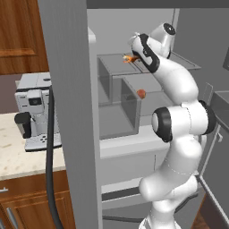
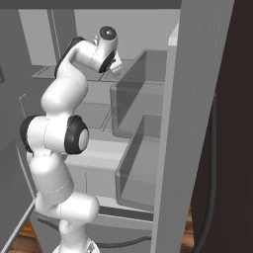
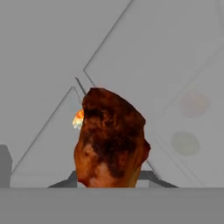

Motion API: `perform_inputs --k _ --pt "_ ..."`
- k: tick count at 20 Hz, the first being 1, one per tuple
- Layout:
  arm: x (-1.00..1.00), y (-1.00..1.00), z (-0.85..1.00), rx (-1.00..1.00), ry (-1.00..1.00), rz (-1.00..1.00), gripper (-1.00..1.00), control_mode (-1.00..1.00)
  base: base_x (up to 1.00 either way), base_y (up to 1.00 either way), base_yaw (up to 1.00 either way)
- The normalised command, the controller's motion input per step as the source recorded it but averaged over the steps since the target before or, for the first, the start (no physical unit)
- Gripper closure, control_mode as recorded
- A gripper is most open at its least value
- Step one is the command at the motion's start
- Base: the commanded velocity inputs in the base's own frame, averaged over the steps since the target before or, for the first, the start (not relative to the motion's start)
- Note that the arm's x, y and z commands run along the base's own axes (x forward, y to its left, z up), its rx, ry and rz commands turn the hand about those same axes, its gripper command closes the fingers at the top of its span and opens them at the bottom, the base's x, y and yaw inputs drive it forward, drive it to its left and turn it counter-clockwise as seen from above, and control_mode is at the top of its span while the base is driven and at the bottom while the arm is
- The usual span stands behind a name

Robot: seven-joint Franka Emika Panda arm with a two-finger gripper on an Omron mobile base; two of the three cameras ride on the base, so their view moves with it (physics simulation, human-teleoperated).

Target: Transport the chicken drumstick and lime to the fridge. Place the chicken drumstick on the rack containing meat and place the lime on the rack containing the vegetable, ensuring meats and vegetables are on different racks.

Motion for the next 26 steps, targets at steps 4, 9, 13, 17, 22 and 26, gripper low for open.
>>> perform_inputs --k 4,9,13,17,22,26 --pt "-0.25 -0.17 -0.60 0.00 0.02 0.00 1.00 -1.00 0.00 0.00 0.00" --pt "-0.65 -0.20 -0.69 0.00 -0.03 0.00 1.00 -1.00 0.00 0.00 0.00" --pt "-0.67 -0.17 -0.71 0.00 -0.04 0.00 1.00 -1.00 0.00 0.00 0.00" --pt "-0.15 -0.07 -0.68 0.00 -0.05 0.03 1.00 -1.00 0.00 0.00 0.00" --pt "0.70 0.00 -0.08 0.00 -0.13 0.01 1.00 -1.00 0.00 0.00 0.00" --pt "0.69 0.00 0.10 0.00 -0.03 0.00 1.00 -1.00 0.00 0.00 0.00"
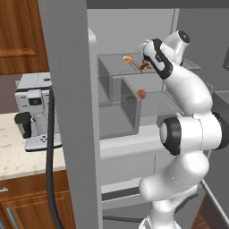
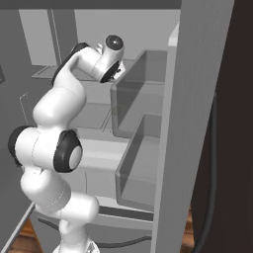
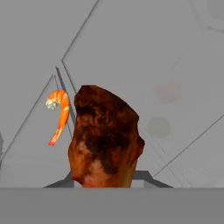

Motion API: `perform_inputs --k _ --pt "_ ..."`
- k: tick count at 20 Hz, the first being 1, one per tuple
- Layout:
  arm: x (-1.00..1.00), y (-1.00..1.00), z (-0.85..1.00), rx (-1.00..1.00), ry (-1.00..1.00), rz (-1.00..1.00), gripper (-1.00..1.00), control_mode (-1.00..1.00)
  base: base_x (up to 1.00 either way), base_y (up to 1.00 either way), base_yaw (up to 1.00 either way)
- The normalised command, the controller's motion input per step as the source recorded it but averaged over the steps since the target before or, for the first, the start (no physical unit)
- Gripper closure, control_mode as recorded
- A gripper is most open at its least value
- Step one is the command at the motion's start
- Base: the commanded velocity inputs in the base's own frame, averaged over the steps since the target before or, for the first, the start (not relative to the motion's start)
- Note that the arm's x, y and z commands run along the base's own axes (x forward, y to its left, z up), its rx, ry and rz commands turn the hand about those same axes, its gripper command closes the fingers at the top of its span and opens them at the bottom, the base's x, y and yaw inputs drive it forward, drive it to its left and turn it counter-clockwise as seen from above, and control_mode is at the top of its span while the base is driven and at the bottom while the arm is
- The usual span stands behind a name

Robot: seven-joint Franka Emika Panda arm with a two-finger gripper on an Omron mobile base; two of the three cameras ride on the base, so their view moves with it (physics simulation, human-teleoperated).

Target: Transport the chicken drumstick and lime to the fridge. Place the chicken drumstick on the rack containing meat and place the lime on the rack containing the vegetable, ensuring meats and vegetables are on different racks.

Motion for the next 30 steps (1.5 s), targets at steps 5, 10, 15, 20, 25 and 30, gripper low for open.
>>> perform_inputs --k 5,10,15,20,25,30 --pt "0.98 0.00 -0.03 0.00 0.06 0.00 1.00 -1.00 0.00 0.00 0.00" --pt "0.65 0.00 0.00 0.00 -0.18 0.00 1.00 -1.00 0.00 0.00 0.00" --pt "0.20 0.00 -0.12 0.00 -0.26 0.00 1.00 -1.00 0.00 0.00 0.00" --pt "0.53 0.00 -0.52 0.00 -0.03 0.00 1.00 -1.00 0.00 0.00 0.00" --pt "0.24 0.01 -0.71 0.00 0.09 0.00 -1.00 -1.00 0.00 0.00 0.00" --pt "-0.22 0.00 -0.28 0.00 0.01 0.00 -1.00 -1.00 0.00 0.00 0.00"
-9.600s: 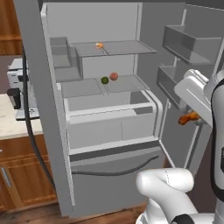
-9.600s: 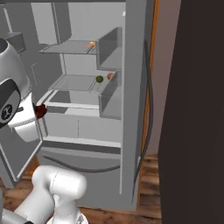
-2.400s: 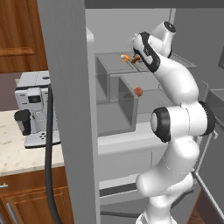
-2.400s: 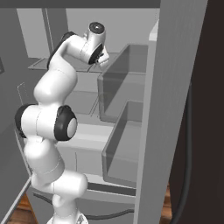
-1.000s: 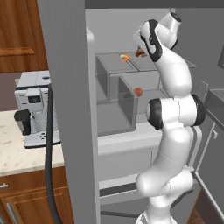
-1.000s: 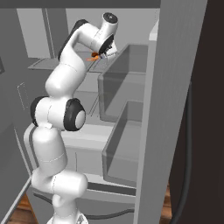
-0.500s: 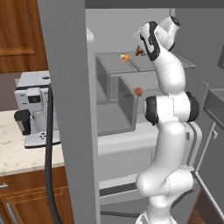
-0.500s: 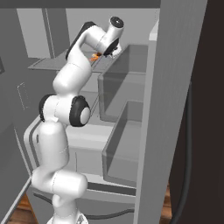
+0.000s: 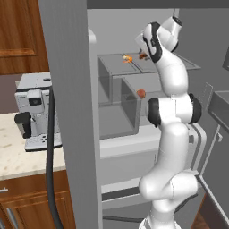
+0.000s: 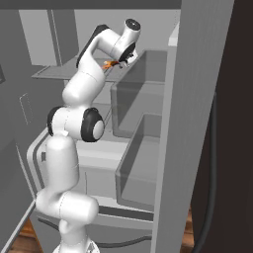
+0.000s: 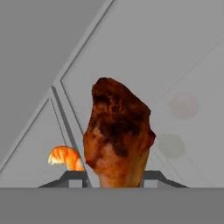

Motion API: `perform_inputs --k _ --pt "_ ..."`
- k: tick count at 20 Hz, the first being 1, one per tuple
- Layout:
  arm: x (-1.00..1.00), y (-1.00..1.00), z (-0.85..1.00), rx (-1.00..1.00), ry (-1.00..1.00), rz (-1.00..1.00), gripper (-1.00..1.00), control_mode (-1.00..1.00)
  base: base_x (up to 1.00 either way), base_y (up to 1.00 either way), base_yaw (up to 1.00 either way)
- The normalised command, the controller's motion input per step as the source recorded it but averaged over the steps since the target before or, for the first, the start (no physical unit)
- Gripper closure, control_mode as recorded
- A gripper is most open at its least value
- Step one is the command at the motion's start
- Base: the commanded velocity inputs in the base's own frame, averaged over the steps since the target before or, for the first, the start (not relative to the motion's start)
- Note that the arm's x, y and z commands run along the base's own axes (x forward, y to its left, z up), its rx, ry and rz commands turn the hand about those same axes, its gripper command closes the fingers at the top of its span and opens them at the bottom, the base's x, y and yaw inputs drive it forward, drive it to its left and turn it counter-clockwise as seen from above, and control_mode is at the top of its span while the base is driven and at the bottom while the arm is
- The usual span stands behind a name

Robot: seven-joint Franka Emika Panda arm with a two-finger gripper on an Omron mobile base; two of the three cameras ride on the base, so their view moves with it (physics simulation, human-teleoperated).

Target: Transport the chicken drumstick and lime to the fridge. Place the chicken drumstick on the rack containing meat and place the lime on the rack containing the vegetable, ensuring meats and vegetables are on different racks.

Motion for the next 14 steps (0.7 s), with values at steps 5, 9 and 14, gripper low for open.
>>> perform_inputs --k 5,9,14 --pt "-0.39 0.00 -0.20 0.00 0.00 0.00 -1.00 -1.00 0.00 0.00 0.00" --pt "-0.53 0.00 -0.29 0.00 -0.04 0.00 -1.00 -1.00 0.00 0.00 0.00" --pt "-0.84 0.24 -0.11 -0.01 -0.17 0.00 -1.00 -1.00 0.00 0.00 0.00"
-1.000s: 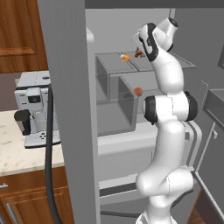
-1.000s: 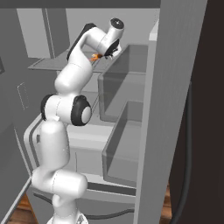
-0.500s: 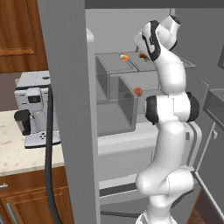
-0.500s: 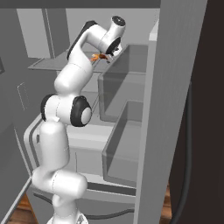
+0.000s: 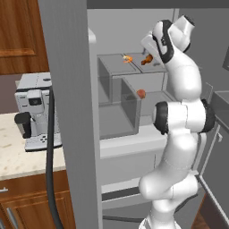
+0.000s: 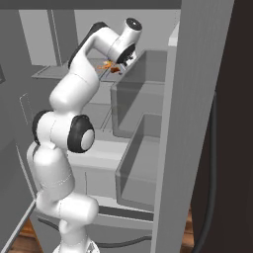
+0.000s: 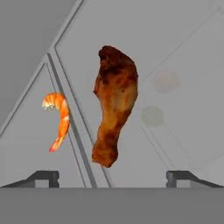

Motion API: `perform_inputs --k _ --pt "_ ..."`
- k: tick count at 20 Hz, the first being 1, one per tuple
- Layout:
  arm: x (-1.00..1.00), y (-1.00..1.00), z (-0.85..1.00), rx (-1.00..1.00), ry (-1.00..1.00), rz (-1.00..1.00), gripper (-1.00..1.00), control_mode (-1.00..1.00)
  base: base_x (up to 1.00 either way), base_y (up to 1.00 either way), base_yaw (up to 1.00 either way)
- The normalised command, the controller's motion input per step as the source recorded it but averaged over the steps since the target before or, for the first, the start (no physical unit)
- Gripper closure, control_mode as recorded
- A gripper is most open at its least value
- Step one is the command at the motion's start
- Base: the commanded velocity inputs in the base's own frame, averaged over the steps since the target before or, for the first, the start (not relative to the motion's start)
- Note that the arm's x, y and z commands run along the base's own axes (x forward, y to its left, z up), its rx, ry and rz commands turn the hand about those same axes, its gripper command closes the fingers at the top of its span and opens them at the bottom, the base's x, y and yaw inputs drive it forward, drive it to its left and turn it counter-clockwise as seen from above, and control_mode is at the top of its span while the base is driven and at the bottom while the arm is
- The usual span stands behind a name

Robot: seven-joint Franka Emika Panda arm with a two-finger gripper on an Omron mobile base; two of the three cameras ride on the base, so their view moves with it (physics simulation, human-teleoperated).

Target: Transport the chicken drumstick and lime to the fridge. Place the chicken drumstick on the rack containing meat and place the lime on the rack containing the vegetable, ensuring meats and vegetables are on different racks.

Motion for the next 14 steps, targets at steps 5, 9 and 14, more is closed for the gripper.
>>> perform_inputs --k 5,9,14 --pt "-0.95 0.31 0.00 0.00 -0.29 0.00 -1.00 -1.00 0.00 0.00 0.00" --pt "-1.00 0.49 -0.01 0.00 -0.27 0.00 -1.00 -1.00 0.00 0.00 0.00" --pt "-1.00 0.31 0.02 0.00 -0.22 0.00 -1.00 -1.00 0.00 0.00 0.00"
